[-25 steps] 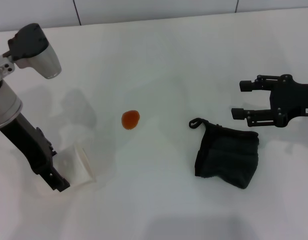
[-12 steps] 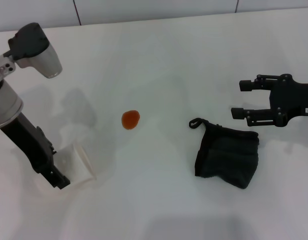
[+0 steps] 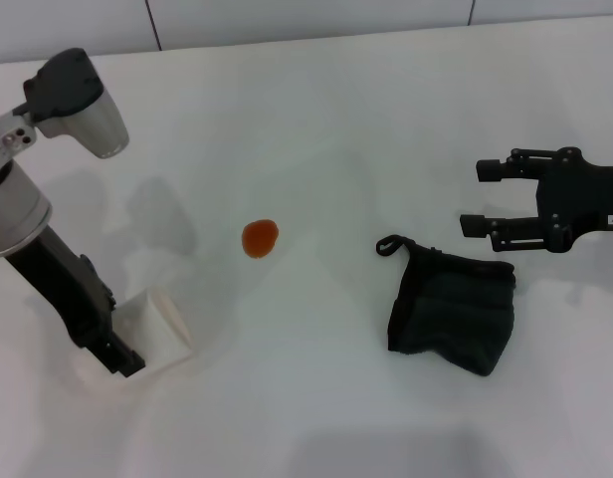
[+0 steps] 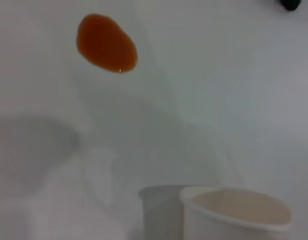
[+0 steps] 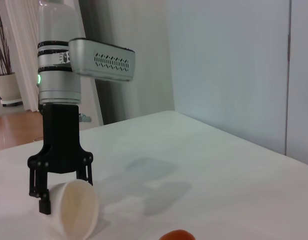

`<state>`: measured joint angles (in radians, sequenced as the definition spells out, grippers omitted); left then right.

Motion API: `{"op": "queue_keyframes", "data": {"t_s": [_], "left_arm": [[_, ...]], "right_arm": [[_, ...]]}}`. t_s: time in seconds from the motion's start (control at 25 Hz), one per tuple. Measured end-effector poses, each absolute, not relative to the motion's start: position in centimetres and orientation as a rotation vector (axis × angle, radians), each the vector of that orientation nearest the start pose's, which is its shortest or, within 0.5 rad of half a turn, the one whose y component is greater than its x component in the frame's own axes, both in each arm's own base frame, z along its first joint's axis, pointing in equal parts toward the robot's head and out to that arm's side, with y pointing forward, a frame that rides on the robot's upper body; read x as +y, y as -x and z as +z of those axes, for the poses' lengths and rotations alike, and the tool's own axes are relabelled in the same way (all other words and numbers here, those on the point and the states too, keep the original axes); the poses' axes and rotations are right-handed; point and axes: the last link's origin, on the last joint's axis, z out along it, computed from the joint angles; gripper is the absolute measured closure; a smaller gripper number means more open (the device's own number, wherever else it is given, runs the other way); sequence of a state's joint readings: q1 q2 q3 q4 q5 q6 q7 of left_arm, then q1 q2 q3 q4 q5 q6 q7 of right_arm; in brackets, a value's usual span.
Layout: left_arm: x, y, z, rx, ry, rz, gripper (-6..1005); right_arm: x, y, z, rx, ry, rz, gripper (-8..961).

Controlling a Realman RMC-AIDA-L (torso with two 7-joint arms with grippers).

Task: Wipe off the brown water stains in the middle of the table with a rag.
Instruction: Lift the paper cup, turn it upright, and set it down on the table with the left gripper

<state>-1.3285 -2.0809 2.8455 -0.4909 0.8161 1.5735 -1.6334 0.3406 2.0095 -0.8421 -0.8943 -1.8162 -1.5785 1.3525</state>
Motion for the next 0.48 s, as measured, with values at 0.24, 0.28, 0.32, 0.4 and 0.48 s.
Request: {"op": "queue_keyframes", "data": {"t_s": [0.24,0.28,0.32,0.4,0.48], "left_arm": [[38.1,19.4,-0.3,-0.670,3.110,0.677,344],[38.1,19.5,-0.1,-0.671,3.111,0.637,351],[38.0,19.6,0.1,-0.673,3.115,0.595,358],[37.9,19.8,0.6,-0.664,3.125,0.492,373],[37.7,19.9,1.0,-0.643,3.132,0.399,388]], "right_arm": [[31.0,-28.4,5.6,0.419,2.642,0.606,176],[31.0,-28.4,5.6,0.419,2.641,0.605,176],[31.0,-28.4,5.6,0.419,2.641,0.604,176],[31.1,-28.4,5.6,0.419,2.641,0.603,176],[31.1,-28.4,5.6,0.420,2.640,0.602,176]]}}
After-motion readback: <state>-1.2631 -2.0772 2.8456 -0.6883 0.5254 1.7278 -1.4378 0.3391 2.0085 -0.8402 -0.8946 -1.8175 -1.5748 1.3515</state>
